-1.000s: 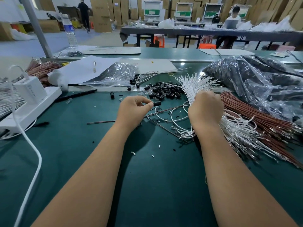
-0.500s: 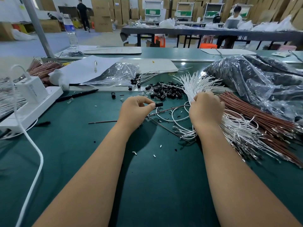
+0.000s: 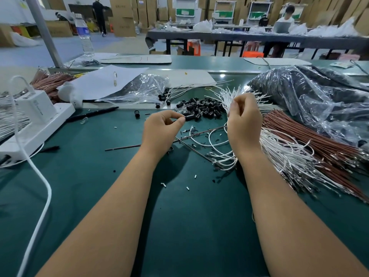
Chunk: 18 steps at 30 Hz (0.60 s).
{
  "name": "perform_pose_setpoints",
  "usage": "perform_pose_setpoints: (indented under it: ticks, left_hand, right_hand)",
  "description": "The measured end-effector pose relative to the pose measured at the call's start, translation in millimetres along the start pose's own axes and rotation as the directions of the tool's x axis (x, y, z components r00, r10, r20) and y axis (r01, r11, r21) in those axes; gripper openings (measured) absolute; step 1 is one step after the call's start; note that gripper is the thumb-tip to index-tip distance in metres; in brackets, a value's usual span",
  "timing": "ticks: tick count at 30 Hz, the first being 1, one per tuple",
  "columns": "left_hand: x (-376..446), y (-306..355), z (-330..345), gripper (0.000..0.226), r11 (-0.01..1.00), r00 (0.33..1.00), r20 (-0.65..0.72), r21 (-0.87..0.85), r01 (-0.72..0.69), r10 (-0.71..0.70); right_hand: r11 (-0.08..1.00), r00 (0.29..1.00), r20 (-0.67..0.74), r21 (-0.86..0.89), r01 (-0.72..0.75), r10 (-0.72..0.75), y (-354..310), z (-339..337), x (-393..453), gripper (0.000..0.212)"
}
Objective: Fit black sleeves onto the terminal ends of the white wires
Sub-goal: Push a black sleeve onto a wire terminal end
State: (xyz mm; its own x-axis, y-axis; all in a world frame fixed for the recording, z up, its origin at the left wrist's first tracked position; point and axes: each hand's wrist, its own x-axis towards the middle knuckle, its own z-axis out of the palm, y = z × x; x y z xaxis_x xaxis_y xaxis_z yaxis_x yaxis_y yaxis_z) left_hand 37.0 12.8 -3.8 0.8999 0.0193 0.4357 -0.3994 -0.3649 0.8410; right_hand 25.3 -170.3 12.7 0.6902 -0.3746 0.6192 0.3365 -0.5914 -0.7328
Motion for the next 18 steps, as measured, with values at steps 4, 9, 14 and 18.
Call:
perform_pose_setpoints:
  ticks: [4, 9, 14, 18]
  left_hand:
    - [1, -2, 1, 0.018, 1.000, 0.998, -0.057, 0.001, -0.014, 0.014]
    - [3, -4, 1, 0.011, 0.998, 0.988, -0.151, 0.056, -0.012, 0.021]
    - [3, 1, -3, 0.005, 0.994, 0.974, -0.208, 0.086, -0.070, 0.086]
    - [3, 5, 4, 0.004, 0.977, 0.985, -0.063, 0.152, -0.147, 0.158]
  right_hand:
    - [0.986, 0.988, 0.131, -0.153, -0.067, 0.087, 3, 0, 2, 0.031]
    - [0.918, 0.951, 0.290, -0.397, 0.018, 0.107, 3, 2, -2, 0.015]
    - [0.890, 0.914, 0.405, -0.409, 0.199, -0.018, 0, 6, -6, 0.011]
    - [0.888, 0.916, 0.276, -0.278, 0.366, -0.291, -8, 10, -7, 0.015]
